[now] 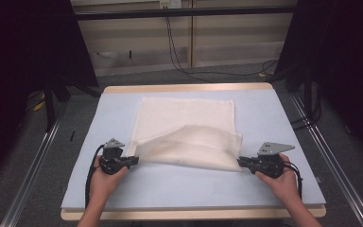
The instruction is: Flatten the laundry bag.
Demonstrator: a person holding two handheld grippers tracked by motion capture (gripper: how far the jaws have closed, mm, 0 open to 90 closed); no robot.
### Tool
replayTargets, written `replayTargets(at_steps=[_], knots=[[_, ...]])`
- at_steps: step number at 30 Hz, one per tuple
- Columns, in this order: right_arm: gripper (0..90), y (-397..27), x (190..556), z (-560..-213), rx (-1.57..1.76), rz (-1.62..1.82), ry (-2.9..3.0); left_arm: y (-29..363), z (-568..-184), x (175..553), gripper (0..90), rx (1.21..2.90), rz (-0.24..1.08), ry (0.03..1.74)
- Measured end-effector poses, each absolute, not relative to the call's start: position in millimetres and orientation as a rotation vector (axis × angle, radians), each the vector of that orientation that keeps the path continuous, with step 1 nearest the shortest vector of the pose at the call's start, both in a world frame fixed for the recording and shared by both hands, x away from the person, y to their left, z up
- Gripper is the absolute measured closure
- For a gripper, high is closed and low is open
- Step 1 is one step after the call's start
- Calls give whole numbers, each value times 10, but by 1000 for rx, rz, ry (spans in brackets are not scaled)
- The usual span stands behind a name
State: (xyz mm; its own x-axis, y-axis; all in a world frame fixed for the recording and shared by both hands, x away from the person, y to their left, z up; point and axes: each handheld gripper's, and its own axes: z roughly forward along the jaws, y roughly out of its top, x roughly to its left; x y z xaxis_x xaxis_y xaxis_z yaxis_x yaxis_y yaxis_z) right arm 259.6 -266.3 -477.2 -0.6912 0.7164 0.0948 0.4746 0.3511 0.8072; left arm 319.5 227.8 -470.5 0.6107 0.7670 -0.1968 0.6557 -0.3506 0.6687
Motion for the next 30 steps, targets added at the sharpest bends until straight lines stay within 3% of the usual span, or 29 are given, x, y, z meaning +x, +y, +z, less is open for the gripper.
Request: replayTargets(at_steps=[30], knots=[[841,-2770,2364,-4786,1083,1331,2359,2407,-4662,3070,856,2073,153,1147]])
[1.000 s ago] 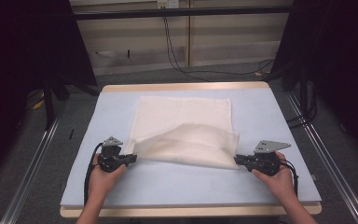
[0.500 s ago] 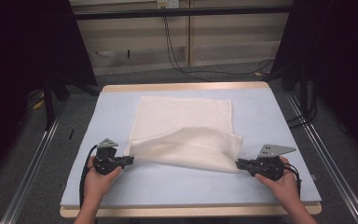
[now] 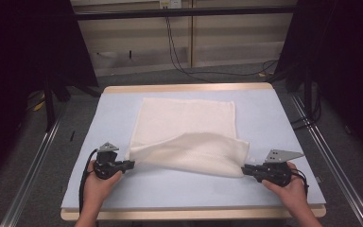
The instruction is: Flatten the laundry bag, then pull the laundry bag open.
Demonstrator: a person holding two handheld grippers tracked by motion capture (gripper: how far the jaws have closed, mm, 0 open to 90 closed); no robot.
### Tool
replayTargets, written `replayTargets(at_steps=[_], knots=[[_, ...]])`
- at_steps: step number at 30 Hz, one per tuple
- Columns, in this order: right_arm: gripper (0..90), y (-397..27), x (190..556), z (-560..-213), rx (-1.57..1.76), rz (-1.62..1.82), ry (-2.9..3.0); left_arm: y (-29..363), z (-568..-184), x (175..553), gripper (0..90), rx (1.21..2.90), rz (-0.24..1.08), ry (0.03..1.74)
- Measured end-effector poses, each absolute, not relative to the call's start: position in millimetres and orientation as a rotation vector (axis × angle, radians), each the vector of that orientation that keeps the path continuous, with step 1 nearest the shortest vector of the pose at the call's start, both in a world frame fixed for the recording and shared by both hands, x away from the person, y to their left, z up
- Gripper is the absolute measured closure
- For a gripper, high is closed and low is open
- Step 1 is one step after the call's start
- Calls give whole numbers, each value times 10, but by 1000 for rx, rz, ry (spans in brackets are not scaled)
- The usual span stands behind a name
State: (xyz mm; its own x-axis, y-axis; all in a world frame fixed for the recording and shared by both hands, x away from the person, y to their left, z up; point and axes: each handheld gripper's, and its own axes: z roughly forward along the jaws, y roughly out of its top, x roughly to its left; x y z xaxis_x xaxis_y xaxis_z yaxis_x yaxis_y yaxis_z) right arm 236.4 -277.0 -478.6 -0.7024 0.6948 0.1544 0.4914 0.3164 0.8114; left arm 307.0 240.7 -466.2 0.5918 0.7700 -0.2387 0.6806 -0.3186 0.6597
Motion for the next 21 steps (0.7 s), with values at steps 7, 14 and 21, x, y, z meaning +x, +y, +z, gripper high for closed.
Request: replayTargets(at_steps=[7,14,21], knots=[[841,-2782,2358,-4783,1079,1339,2364,2415,-4669,3065,855,2074,145,1149],[839,-2798,2360,-4780,1081,1343,2369,2435,-4673,3066,855,2077,136,1139],[815,-2828,2358,-4762,1094,1337,2365,2442,-4680,3076,854,2089,137,1142]])
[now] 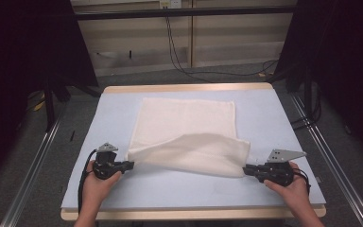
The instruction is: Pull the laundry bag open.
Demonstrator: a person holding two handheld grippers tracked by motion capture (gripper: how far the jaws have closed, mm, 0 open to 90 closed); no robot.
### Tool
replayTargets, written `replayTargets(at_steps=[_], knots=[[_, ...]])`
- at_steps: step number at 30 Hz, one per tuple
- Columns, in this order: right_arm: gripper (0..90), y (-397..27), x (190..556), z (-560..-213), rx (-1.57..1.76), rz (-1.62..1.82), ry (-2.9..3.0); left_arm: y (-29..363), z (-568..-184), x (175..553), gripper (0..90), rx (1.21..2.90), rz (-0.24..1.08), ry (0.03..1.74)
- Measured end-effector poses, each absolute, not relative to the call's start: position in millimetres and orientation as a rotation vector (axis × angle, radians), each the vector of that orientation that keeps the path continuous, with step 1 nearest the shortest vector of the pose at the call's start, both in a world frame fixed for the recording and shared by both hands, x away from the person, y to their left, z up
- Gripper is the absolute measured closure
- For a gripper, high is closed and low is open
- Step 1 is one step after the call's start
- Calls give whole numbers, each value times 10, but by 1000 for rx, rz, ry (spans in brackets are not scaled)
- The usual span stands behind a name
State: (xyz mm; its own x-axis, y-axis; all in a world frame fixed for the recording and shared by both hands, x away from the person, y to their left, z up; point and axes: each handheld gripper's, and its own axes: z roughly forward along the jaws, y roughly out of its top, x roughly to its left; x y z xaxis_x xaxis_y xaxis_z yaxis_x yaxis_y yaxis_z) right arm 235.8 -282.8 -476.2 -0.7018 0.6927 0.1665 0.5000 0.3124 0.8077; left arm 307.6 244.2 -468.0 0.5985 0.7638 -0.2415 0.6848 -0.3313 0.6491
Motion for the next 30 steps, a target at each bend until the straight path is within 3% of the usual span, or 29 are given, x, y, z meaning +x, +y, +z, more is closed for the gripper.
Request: replayTargets(at_steps=[8,18,30], knots=[[796,-2926,2381,-4734,1127,1287,2339,2433,-4683,3082,853,2088,130,1148],[856,-3014,2531,-4682,1195,1307,2230,2435,-4690,3091,850,2087,133,1147],[859,-2866,2615,-4703,1133,1387,2256,2426,-4686,3096,850,2101,135,1140]])
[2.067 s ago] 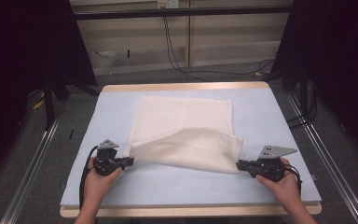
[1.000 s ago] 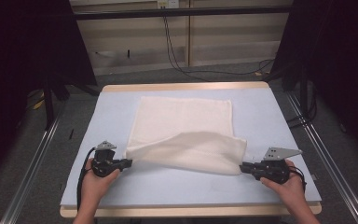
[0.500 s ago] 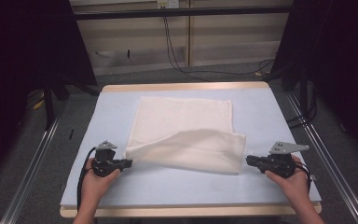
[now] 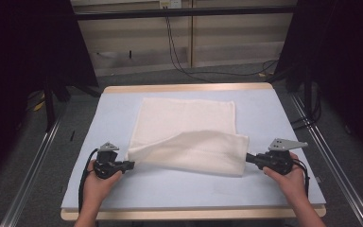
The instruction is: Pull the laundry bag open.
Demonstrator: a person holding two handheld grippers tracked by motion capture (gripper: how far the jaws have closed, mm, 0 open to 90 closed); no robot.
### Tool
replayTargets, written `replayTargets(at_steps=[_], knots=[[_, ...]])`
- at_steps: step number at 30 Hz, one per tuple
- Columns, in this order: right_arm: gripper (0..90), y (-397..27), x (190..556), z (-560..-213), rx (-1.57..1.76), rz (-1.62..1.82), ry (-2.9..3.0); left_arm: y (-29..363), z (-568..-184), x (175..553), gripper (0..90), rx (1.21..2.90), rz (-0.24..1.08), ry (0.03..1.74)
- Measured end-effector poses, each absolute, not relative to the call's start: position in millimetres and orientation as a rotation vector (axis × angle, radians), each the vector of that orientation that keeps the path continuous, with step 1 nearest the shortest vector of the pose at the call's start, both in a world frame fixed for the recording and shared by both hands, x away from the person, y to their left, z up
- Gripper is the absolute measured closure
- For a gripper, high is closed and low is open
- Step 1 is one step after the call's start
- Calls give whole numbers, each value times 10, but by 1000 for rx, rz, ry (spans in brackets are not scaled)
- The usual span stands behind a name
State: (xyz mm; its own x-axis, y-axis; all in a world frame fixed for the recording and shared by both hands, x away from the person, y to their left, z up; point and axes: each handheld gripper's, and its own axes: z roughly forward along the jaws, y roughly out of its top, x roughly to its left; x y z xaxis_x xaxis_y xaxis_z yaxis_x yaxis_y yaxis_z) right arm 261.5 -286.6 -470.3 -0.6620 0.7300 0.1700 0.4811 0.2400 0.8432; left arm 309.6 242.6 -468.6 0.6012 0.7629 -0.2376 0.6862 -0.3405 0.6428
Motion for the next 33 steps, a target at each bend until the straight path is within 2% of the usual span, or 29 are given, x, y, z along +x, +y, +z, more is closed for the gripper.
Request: replayTargets(at_steps=[33], knots=[[857,-2811,2464,-4808,1044,1374,2431,2489,-4680,3093,830,2070,136,1170]])
